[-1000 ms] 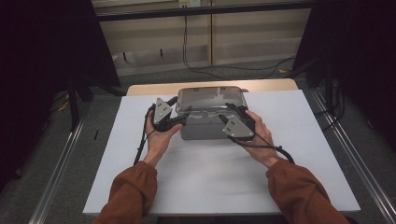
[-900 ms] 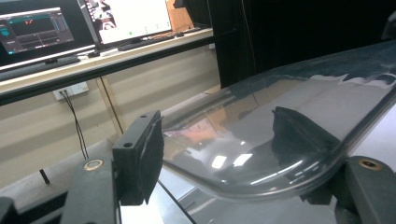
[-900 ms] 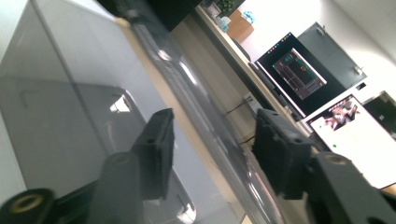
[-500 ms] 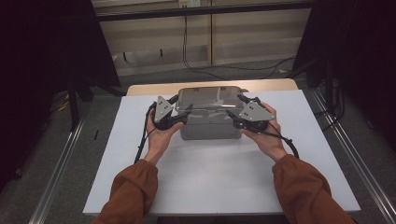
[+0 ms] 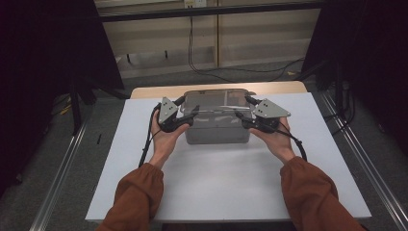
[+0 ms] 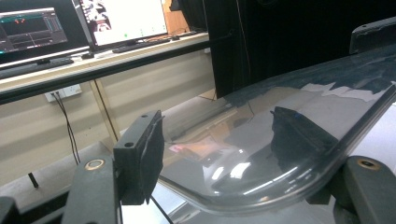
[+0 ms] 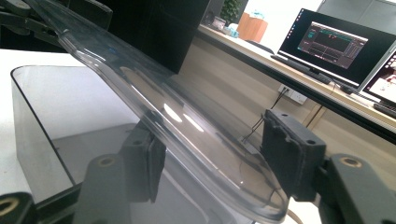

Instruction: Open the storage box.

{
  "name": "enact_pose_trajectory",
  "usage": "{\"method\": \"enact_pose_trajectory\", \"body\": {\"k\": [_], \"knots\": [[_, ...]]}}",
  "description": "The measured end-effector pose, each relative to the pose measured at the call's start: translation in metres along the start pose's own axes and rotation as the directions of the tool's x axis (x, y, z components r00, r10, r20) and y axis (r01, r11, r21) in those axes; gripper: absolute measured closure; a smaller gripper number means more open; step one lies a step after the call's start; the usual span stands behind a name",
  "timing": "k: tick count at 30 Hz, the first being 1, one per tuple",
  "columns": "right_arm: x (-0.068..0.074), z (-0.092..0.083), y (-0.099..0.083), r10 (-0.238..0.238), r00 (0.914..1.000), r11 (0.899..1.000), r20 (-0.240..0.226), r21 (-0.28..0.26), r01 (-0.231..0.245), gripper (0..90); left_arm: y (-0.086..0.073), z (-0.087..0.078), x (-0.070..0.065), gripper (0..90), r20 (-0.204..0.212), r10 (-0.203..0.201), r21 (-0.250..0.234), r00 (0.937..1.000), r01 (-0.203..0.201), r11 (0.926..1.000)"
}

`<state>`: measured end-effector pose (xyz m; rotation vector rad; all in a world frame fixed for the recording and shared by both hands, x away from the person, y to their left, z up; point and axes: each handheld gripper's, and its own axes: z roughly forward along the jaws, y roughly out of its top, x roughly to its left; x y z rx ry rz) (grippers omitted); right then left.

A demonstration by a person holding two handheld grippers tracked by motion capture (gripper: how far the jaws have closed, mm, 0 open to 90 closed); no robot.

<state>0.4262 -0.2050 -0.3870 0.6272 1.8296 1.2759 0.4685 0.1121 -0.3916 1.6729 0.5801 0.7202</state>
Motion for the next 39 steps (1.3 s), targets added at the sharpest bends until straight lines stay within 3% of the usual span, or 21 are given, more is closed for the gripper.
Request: {"method": "enact_pose_trajectory", "body": {"k": [15,31,39], "knots": [[-0.011,0.005,0.003,0.062,0.998,0.997,0.01,-0.052,-0.062,45.5,0.007,0.003,0.009,32.3,-0.023,-0.043,-0.028,0.9988,0.043,0.9987],[-0.025,0.013,0.014,0.078,0.997,0.995,-0.003,-0.057,-0.078,47.2,0.019,0.007,0.02,38.3,-0.009,0.015,-0.03,0.9998,-0.015,0.9994],[-0.033,0.017,0.016,0.096,0.9953,0.994,-0.009,-0.054,-0.096,47.1,0.02,0.013,0.025,39.3,0.012,-0.027,-0.038,0.9996,0.027,0.9989]]}}
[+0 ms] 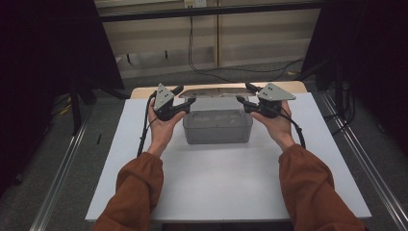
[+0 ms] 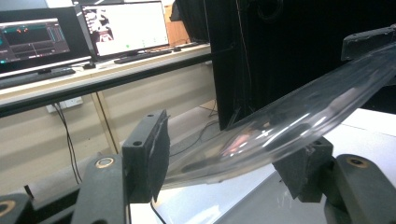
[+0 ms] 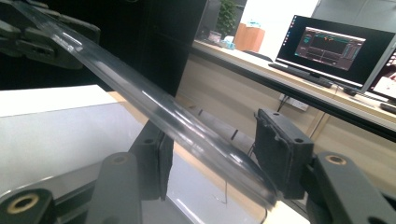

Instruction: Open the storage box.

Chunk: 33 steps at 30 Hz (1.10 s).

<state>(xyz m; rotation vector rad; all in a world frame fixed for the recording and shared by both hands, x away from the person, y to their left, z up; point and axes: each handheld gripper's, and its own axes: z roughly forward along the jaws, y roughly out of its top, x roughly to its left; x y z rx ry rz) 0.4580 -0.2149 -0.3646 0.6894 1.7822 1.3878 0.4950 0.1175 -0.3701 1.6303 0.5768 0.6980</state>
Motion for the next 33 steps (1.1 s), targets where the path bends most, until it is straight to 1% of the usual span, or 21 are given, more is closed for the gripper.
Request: {"method": "enact_pose_trajectory", "body": {"k": [1,2,4,6,7,9,11,12,13,16,19,20,23,24,26,30,31,33], "knots": [[-0.001,0.001,0.001,-0.004,1.0,1.0,-0.003,-0.001,0.004,46.9,0.0,0.001,0.0,39.7,-0.001,-0.007,-0.001,1.0,0.007,1.0],[-0.001,0.002,0.001,-0.006,1.0,1.0,-0.005,0.005,0.006,46.9,0.0,0.001,0.002,40.5,-0.003,0.003,0.006,1.0,-0.003,1.0],[-0.002,0.004,0.002,-0.002,1.0,1.0,-0.005,-0.002,0.002,47.3,0.0,0.002,0.003,41.1,-0.003,0.005,0.008,1.0,-0.005,1.0],[-0.004,0.005,0.001,0.008,1.0,1.0,0.0,-0.006,-0.008,47.4,0.002,0.003,0.004,42.5,-0.002,0.004,0.011,1.0,-0.004,0.9999],[-0.004,0.006,0.0,0.011,0.9999,1.0,0.003,-0.005,-0.011,47.4,0.002,0.003,0.004,42.9,0.001,-0.003,0.01,1.0,0.003,0.9999],[-0.008,0.008,-0.004,0.003,0.9998,1.0,0.021,0.008,-0.004,47.2,0.003,0.005,0.005,45.0,0.0,0.002,0.01,1.0,-0.002,0.9999],[-0.012,0.011,-0.009,0.017,0.9998,1.0,0.013,0.025,-0.017,46.0,0.004,0.006,0.005,48.2,-0.001,0.006,0.008,1.0,-0.006,1.0],[-0.014,0.012,-0.01,0.027,0.9996,0.999,0.01,0.03,-0.027,46.0,0.005,0.007,0.005,48.4,0.001,0.01,0.008,1.0,-0.01,0.9999],[-0.015,0.013,-0.011,0.038,0.9992,0.999,0.011,0.029,-0.038,46.1,0.005,0.008,0.005,49.3,-0.002,0.003,0.002,1.0,-0.003,1.0],[-0.017,0.014,-0.008,0.048,0.9988,0.999,0.01,0.015,-0.049,46.8,0.006,0.009,0.007,49.9,-0.001,0.012,0.01,0.9999,-0.012,0.9999],[-0.017,0.017,-0.005,0.046,0.9989,0.999,0.009,0.013,-0.046,46.9,0.007,0.01,0.008,51.7,-0.007,0.02,0.008,0.9998,-0.02,0.9998],[-0.017,0.018,-0.004,0.048,0.9988,0.999,0.011,0.006,-0.048,47.1,0.008,0.01,0.009,52.4,-0.006,0.038,0.016,0.9993,-0.038,0.9991],[-0.018,0.019,-0.005,0.054,0.9984,0.999,0.018,0.0,-0.054,47.0,0.011,0.011,0.012,54.3,-0.008,0.047,0.022,0.9989,-0.047,0.9987],[-0.019,0.019,-0.005,0.05,0.9986,0.999,0.02,0.002,-0.05,46.8,0.012,0.011,0.012,54.7,-0.011,0.049,0.022,0.9987,-0.049,0.9986],[-0.02,0.021,-0.007,0.045,0.9985,0.999,0.031,0.012,-0.045,46.2,0.012,0.012,0.012,55.0,-0.011,0.039,0.014,0.9992,-0.039,0.9991],[-0.024,0.024,-0.007,0.048,0.9982,0.999,0.036,0.021,-0.048,45.1,0.011,0.014,0.014,55.0,-0.017,0.03,0.004,0.9994,-0.029,0.9996],[-0.025,0.025,-0.007,0.048,0.9982,0.999,0.036,0.022,-0.049,45.0,0.012,0.014,0.015,55.3,-0.018,0.036,0.006,0.9992,-0.036,0.9993],[-0.027,0.027,-0.007,0.052,0.9979,0.998,0.038,0.022,-0.053,45.1,0.013,0.016,0.015,55.7,-0.021,0.032,0.004,0.9993,-0.032,0.9995]]}}
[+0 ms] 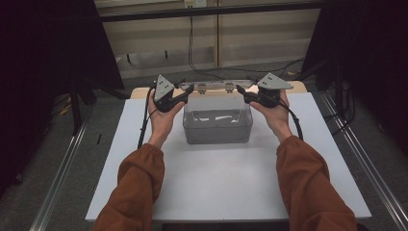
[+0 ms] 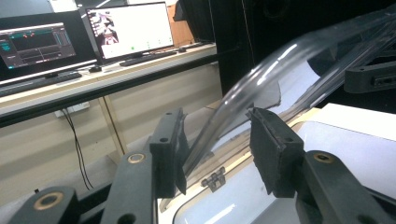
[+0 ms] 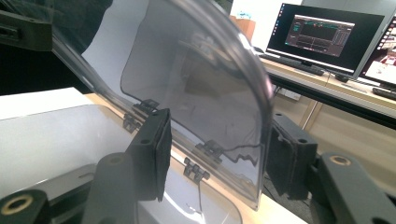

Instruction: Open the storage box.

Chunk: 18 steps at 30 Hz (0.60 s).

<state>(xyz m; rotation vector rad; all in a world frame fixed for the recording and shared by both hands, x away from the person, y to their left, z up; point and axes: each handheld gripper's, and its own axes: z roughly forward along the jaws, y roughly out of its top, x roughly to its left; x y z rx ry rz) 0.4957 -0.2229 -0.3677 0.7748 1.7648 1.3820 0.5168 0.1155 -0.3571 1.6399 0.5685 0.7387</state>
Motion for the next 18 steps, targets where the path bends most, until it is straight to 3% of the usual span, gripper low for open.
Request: {"method": "enact_pose_trajectory", "body": {"k": [18], "knots": [[-0.011,0.014,-0.007,0.027,0.9996,1.0,0.012,0.01,-0.027,48.4,-0.001,0.009,0.009,58.7,-0.019,-0.004,-0.011,0.9998,0.004,0.9999]]}}
